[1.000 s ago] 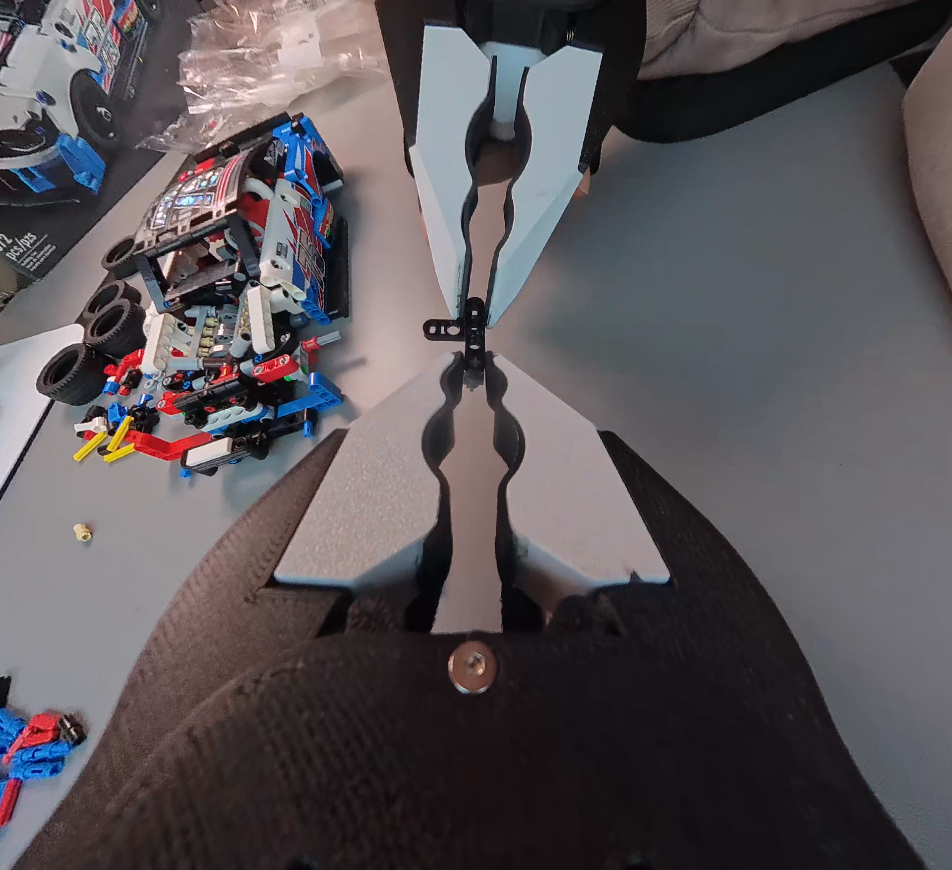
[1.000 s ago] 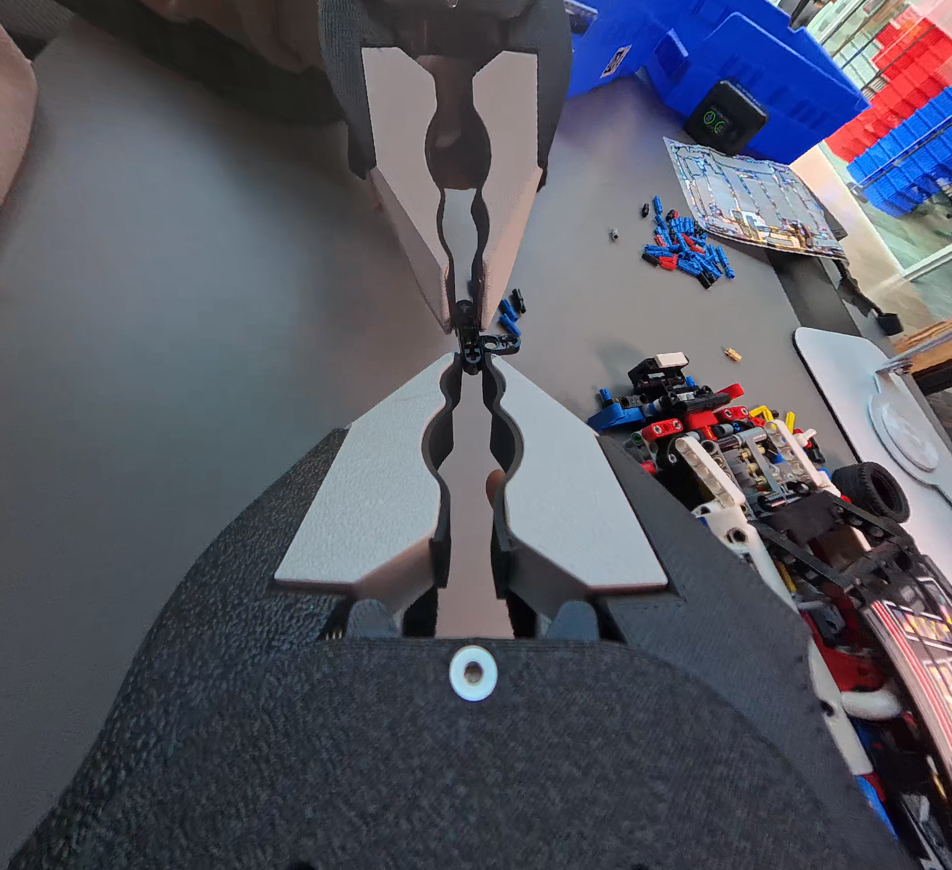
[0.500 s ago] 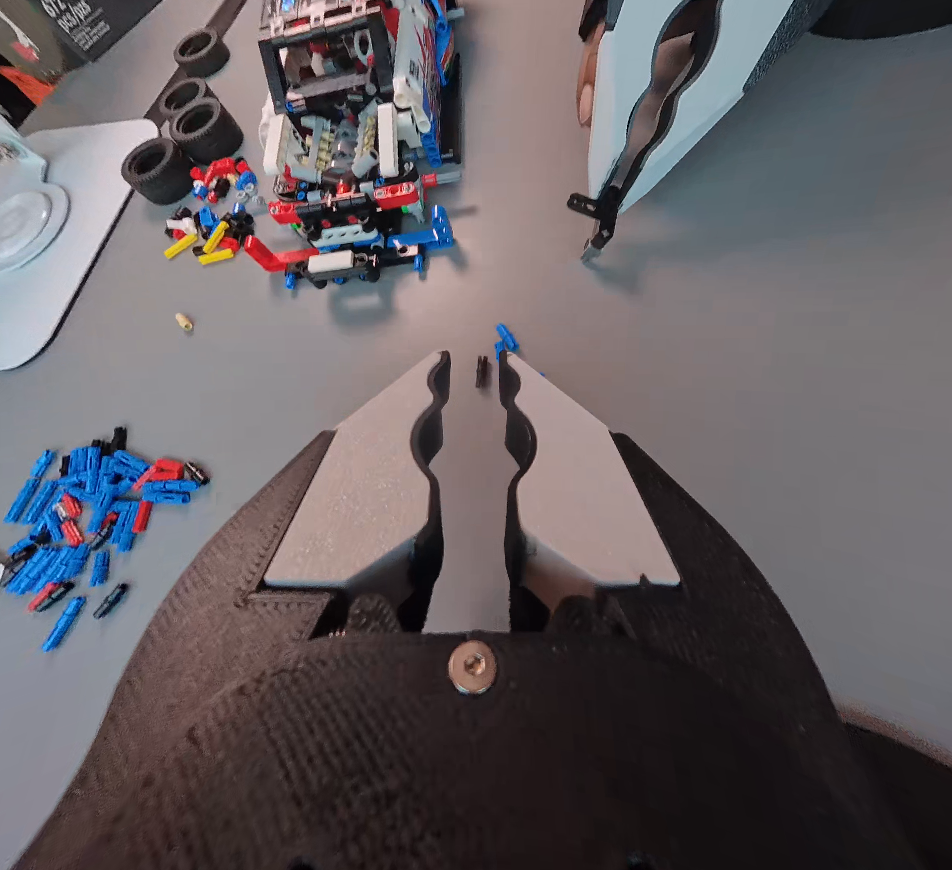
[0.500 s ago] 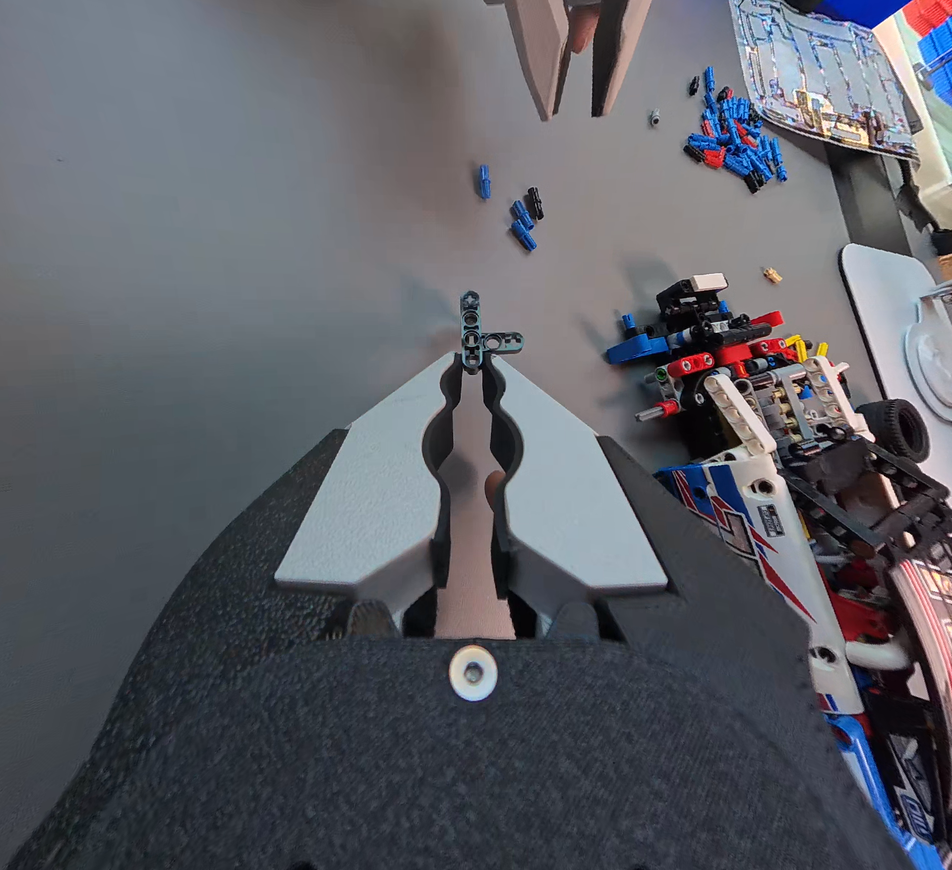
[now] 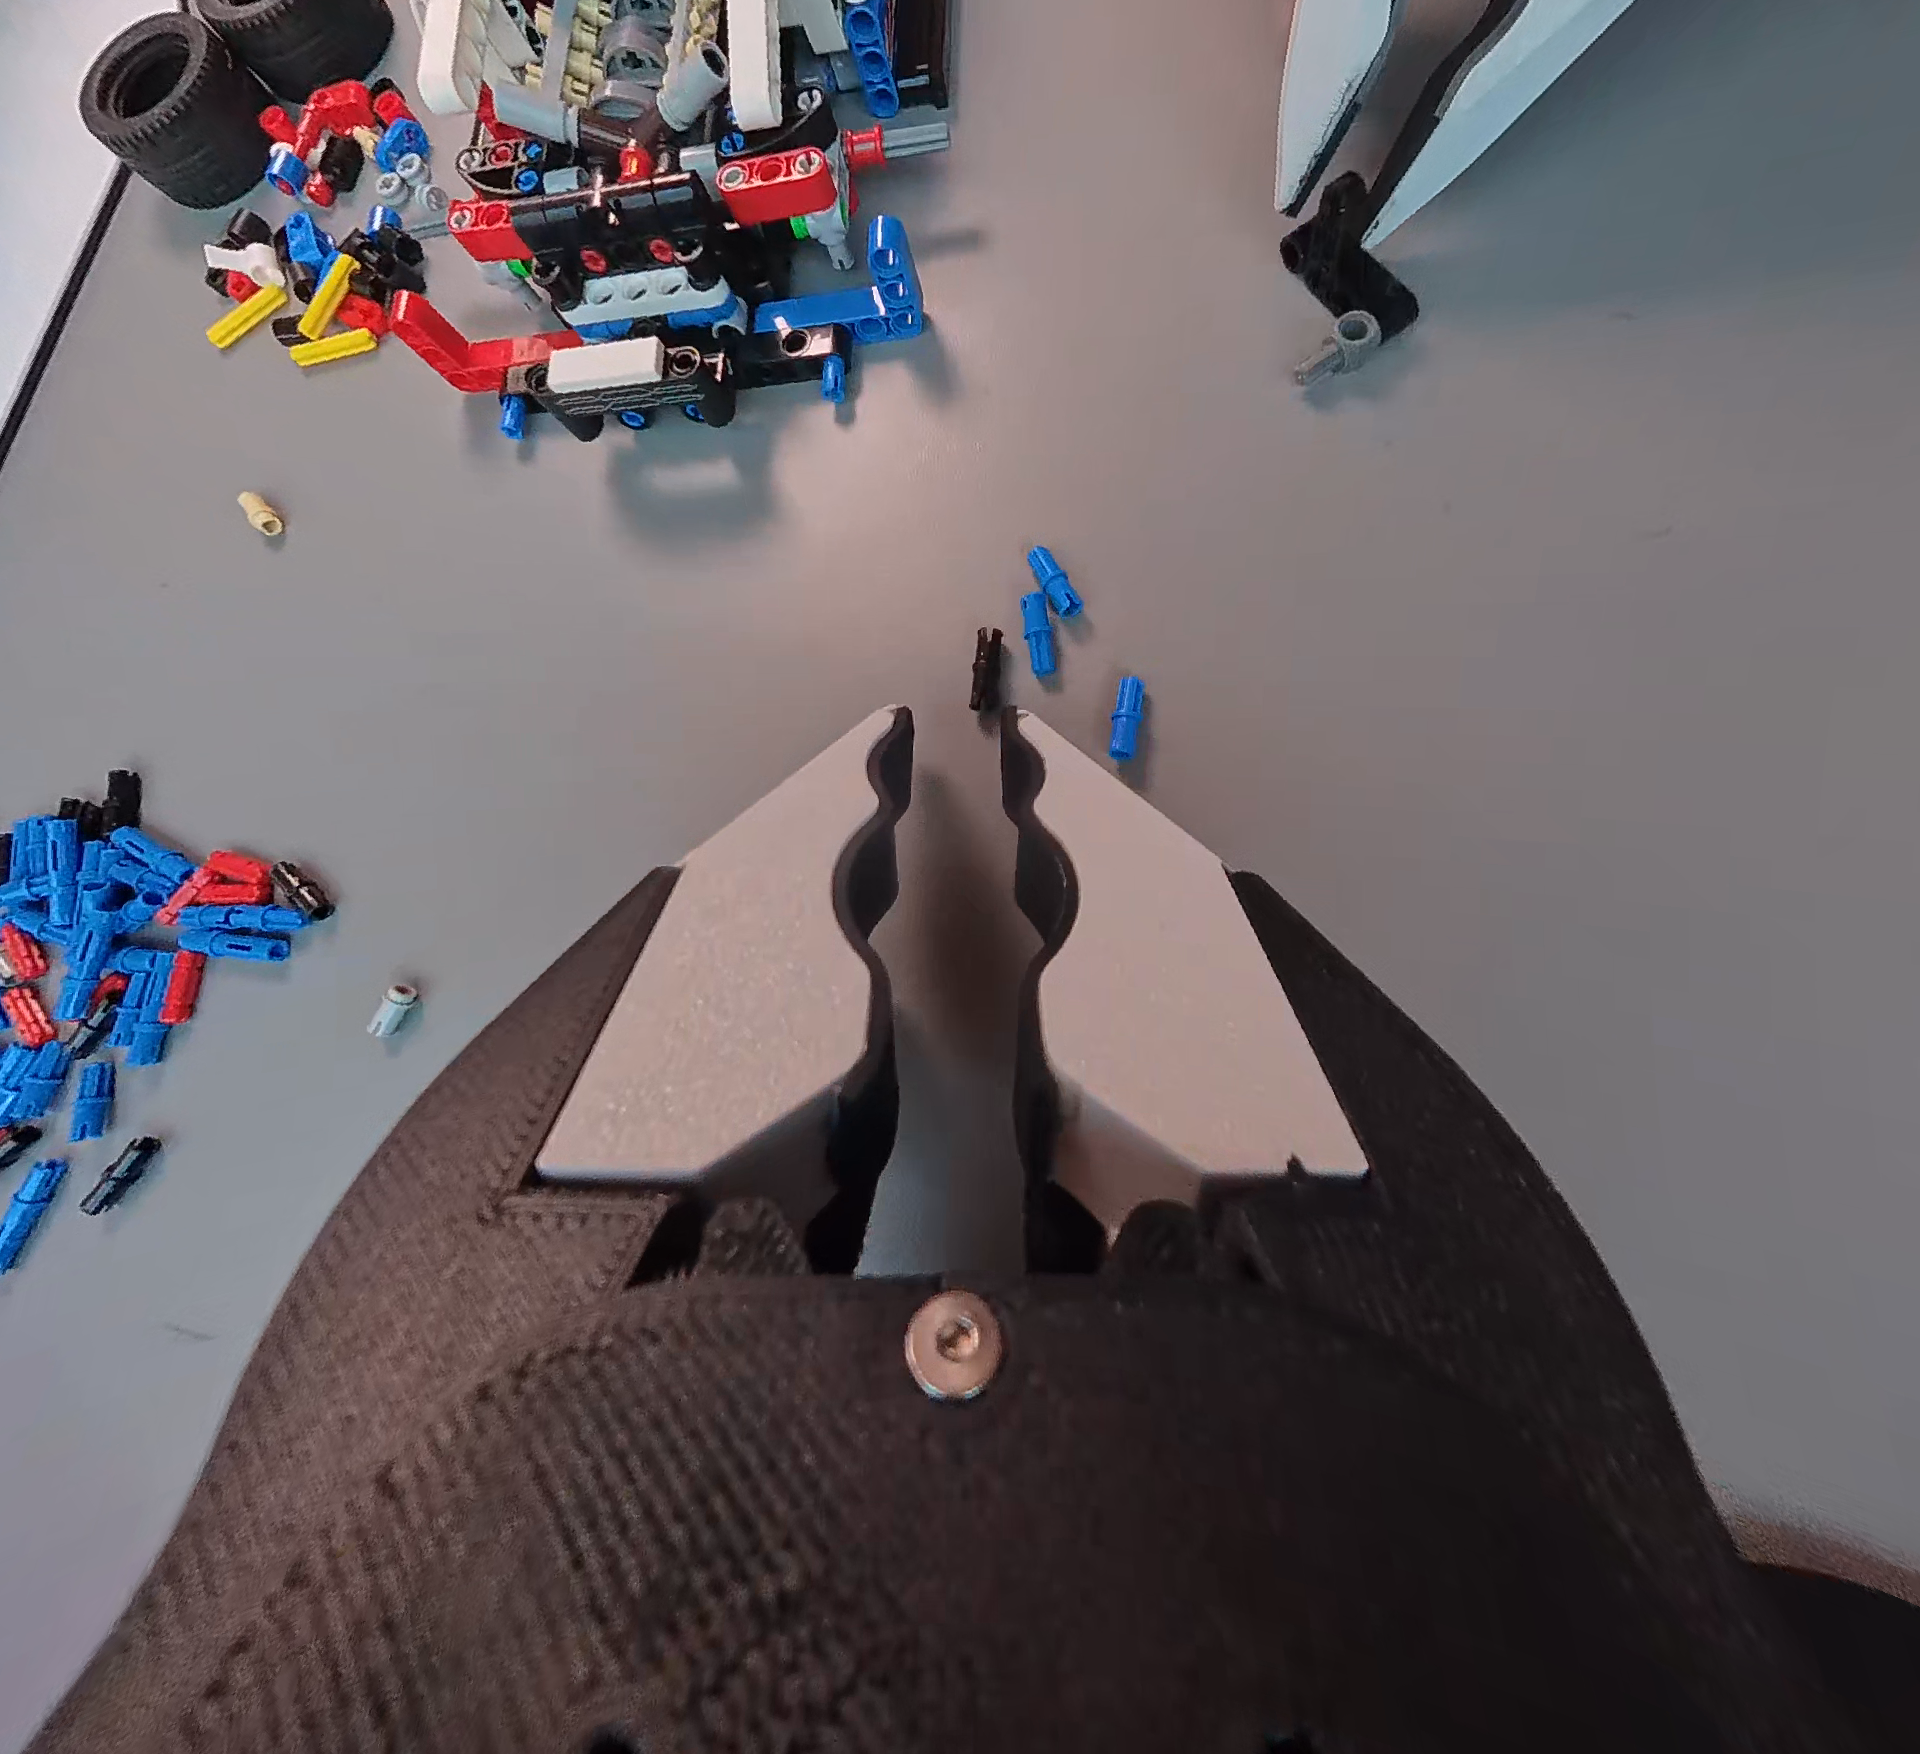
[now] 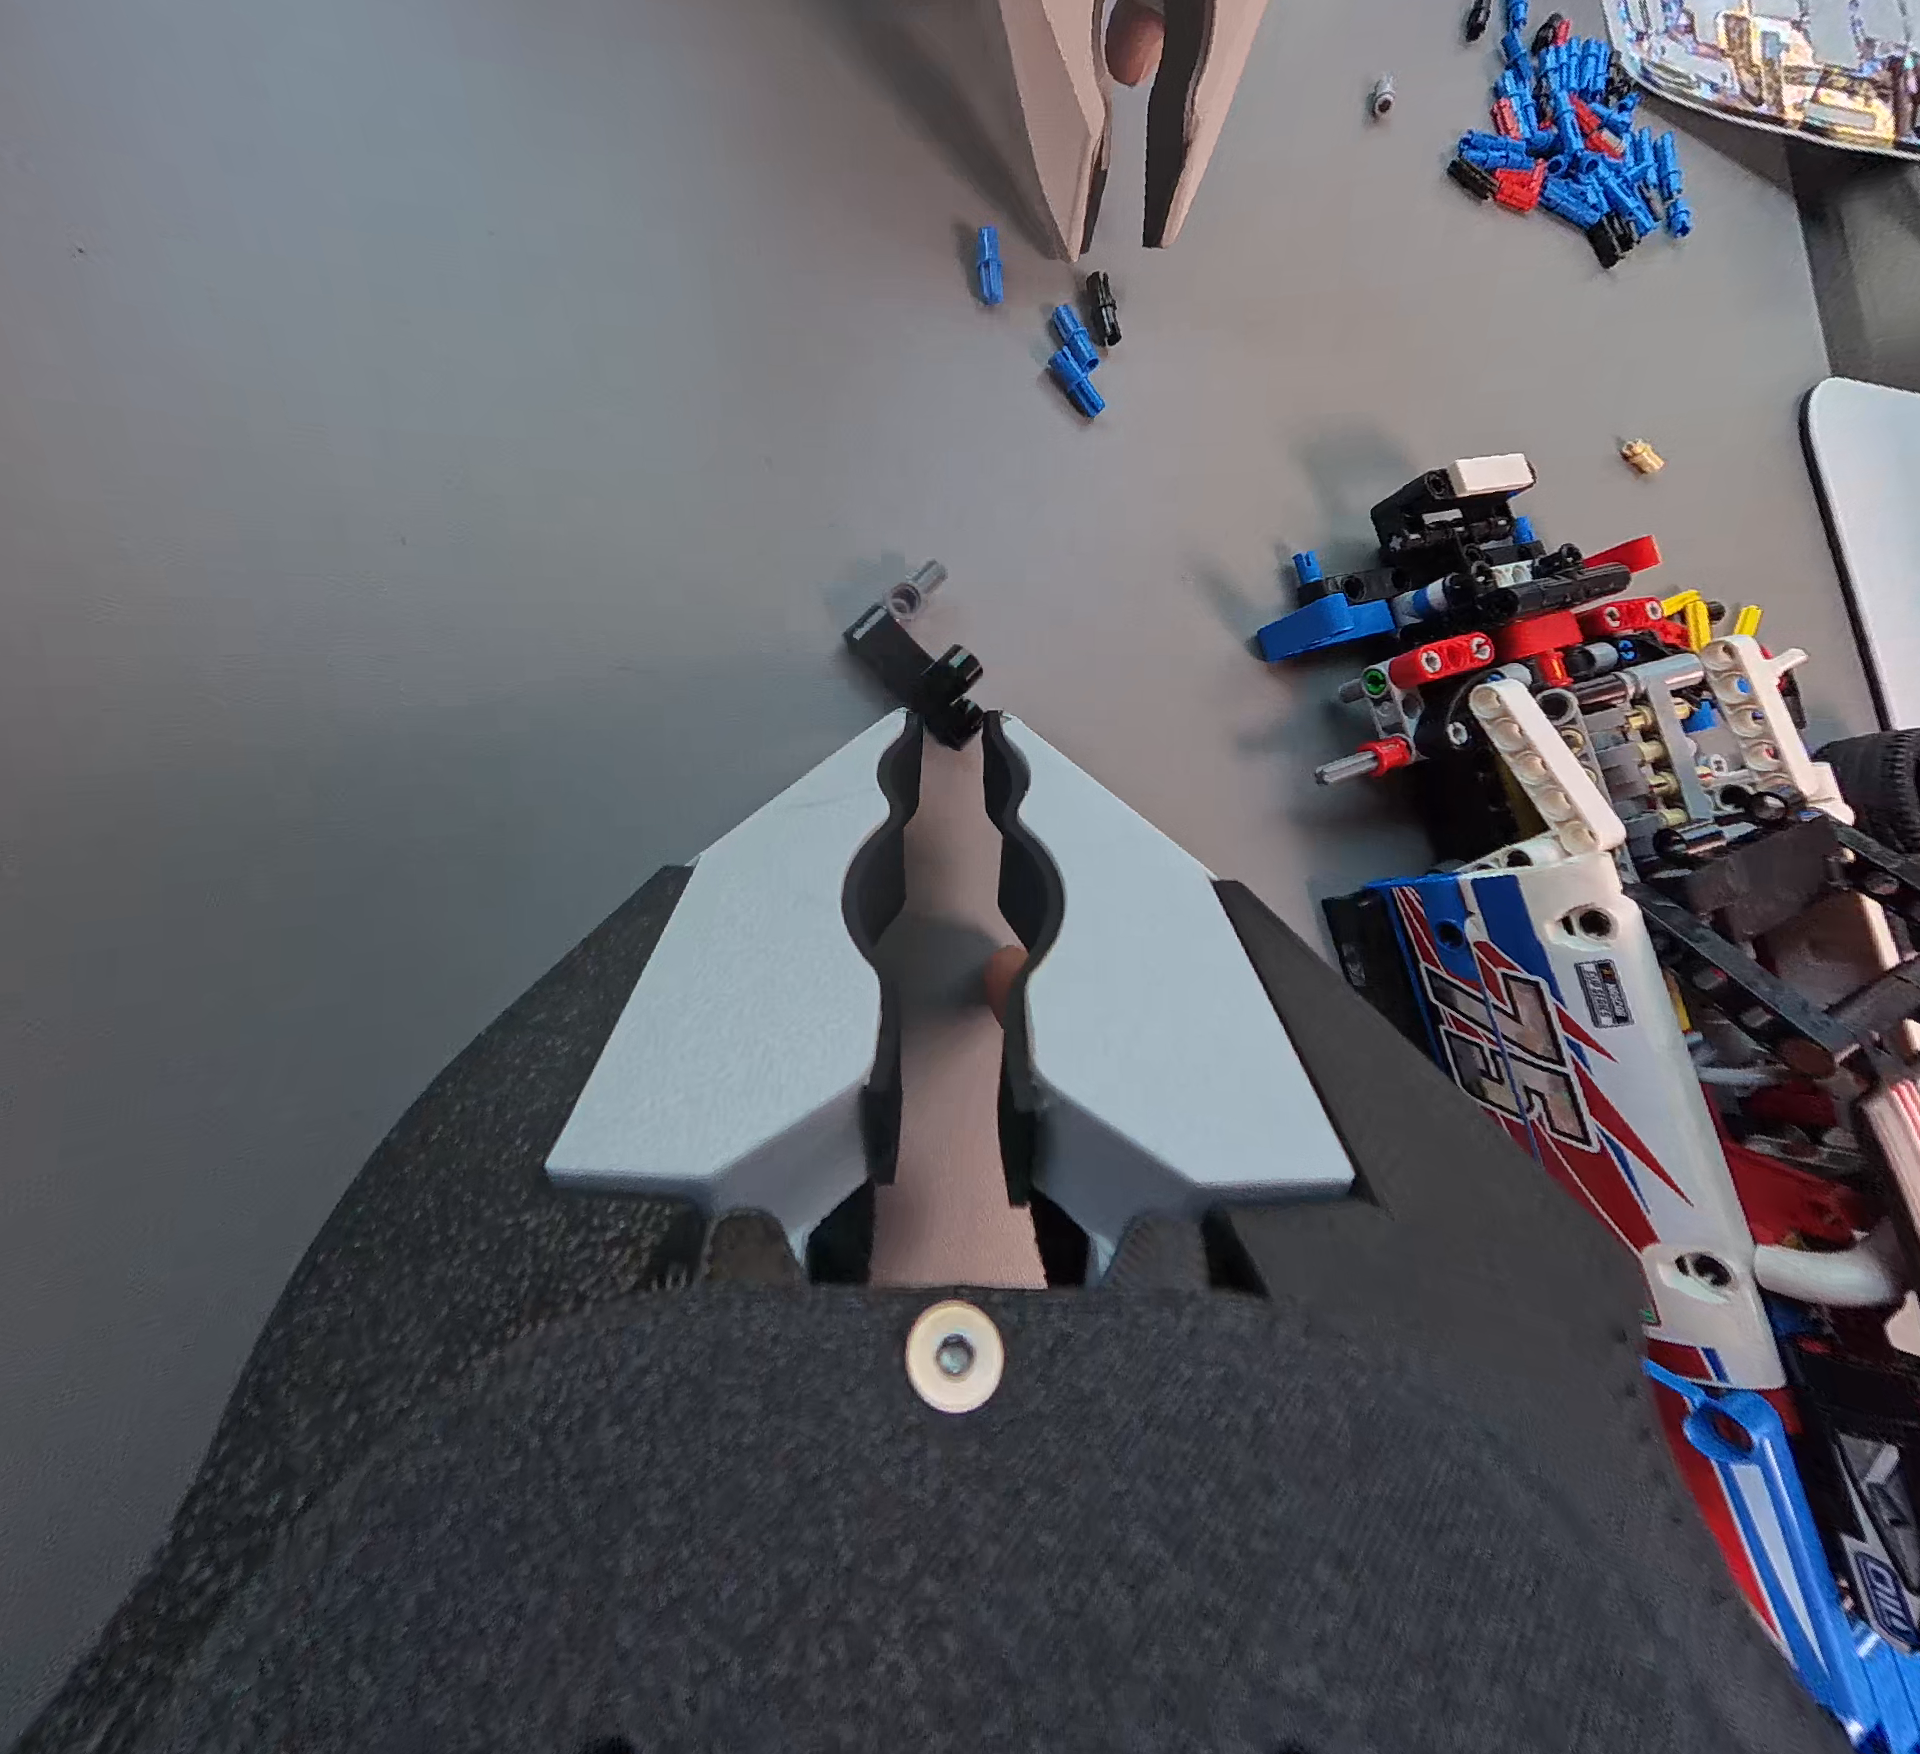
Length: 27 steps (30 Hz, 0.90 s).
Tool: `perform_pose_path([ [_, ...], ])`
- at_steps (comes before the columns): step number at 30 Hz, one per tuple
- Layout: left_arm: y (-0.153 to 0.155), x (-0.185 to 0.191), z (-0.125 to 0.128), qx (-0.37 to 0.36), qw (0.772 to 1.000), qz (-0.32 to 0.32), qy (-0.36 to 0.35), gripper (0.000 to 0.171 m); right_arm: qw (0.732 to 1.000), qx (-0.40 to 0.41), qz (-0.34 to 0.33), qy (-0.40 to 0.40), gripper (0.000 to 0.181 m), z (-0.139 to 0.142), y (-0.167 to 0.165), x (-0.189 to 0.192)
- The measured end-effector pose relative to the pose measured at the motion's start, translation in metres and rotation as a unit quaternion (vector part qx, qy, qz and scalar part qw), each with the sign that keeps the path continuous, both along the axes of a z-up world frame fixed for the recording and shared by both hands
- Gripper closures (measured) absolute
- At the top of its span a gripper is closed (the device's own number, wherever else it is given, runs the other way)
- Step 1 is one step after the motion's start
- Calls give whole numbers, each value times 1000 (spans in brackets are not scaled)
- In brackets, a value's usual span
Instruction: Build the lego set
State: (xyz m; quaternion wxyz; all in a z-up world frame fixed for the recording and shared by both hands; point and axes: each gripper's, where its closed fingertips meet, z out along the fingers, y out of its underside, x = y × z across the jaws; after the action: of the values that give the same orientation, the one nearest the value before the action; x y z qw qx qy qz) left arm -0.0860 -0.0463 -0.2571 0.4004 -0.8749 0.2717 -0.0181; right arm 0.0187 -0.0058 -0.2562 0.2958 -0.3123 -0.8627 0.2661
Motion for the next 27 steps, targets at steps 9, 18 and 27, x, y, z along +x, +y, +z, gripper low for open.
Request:
perform_pose_path([
  [9, 3, 6, -2, 4, 1000, -5, -4, 162, 1000, -21, -3, 10, 171, 11, 1, 1],
  [18, 8, 9, 9, 33, 999, -6, -15, 169, 992, -90, -33, 81, 171, 43, 5, -12],
  [27, 0, 80, 87, 195, 965, -128, -122, 169, 963, -222, 2, 153, 170, 85, -31, -17],
])
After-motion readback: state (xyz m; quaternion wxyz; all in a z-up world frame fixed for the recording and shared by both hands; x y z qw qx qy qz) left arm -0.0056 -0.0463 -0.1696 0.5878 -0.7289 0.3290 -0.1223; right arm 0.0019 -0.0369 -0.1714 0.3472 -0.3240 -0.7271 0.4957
